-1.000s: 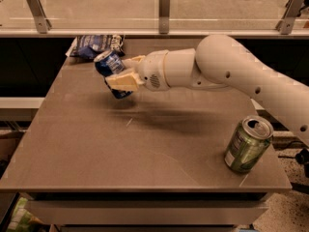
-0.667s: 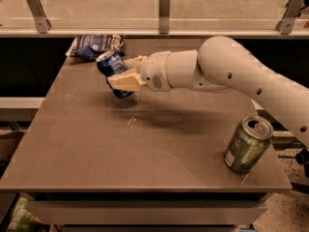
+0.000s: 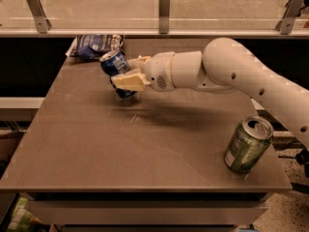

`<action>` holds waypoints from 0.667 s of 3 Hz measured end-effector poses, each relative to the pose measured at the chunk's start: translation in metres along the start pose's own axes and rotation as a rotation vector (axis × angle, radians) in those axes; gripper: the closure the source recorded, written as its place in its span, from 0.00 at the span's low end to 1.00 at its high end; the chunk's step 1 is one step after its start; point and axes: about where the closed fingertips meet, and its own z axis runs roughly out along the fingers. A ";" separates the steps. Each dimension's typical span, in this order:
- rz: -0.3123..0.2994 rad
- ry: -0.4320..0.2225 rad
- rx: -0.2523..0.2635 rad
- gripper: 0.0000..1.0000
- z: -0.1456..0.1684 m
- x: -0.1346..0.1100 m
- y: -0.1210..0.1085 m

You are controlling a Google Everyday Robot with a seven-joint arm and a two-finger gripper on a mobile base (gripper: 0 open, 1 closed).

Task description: Place pepsi can upright

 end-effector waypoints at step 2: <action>-0.012 -0.034 -0.029 1.00 -0.004 0.005 -0.010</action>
Offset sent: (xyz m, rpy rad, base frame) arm 0.0144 -0.0177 -0.0067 0.0568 -0.0297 0.0465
